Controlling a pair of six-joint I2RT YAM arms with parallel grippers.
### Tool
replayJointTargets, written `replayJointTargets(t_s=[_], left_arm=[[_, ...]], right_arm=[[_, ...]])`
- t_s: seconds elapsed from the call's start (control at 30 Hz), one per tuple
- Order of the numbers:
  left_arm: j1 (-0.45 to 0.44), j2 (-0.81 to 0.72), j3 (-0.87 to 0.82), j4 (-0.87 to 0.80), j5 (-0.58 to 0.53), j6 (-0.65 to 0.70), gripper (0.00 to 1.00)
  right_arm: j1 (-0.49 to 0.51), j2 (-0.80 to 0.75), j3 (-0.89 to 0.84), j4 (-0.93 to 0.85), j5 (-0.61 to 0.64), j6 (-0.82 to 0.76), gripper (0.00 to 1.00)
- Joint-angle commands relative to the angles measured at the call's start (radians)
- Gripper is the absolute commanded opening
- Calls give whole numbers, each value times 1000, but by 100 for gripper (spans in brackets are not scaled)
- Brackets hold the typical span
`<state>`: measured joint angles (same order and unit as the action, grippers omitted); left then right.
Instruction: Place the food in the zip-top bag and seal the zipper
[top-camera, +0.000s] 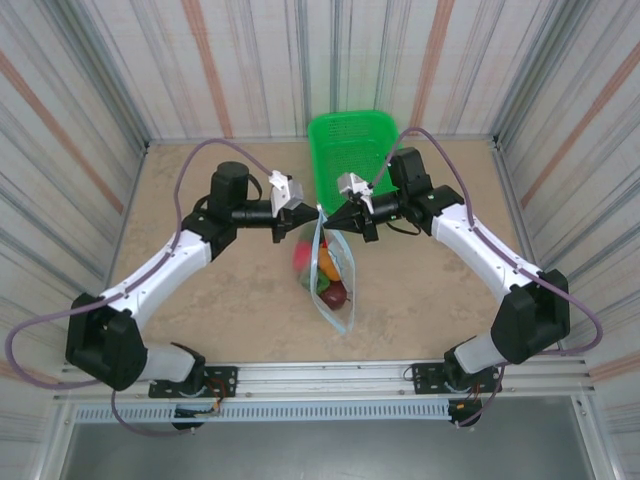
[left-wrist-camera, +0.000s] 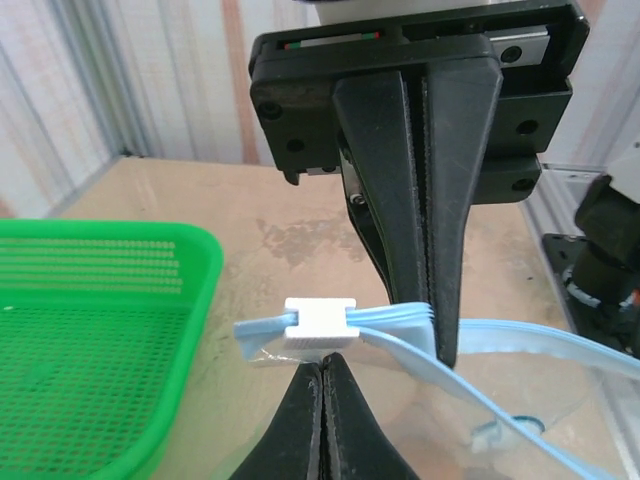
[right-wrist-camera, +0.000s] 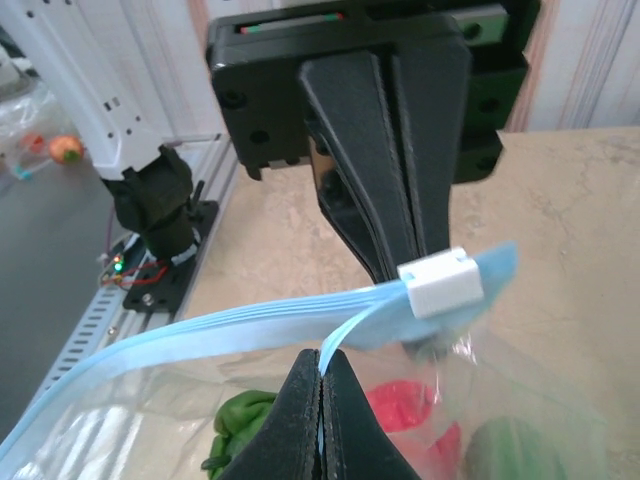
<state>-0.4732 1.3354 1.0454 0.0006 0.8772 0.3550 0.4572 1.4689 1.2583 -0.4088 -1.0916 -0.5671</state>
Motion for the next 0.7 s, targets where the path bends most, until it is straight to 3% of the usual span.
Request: replayJointTargets(t_s=[0.0, 0.3, 0.43, 0.53, 0.67], left_arm=[[-4, -76, -13, 25, -88, -8, 0], [-22, -158, 11, -85, -222, -142, 0], [-57, -178, 34, -168, -352, -227, 0], [-101, -178, 72, -258, -510, -277, 0], [-142, -189, 97, -301, -609, -308, 0]], right_arm=[[-15, -21, 27, 32, 57, 55, 0], [-18, 52, 154, -10, 227, 67, 0], [-13, 79, 218, -44, 284, 100, 15], [-4, 44, 210, -38, 266, 146, 20], [13, -40, 164, 13, 250, 210, 31]])
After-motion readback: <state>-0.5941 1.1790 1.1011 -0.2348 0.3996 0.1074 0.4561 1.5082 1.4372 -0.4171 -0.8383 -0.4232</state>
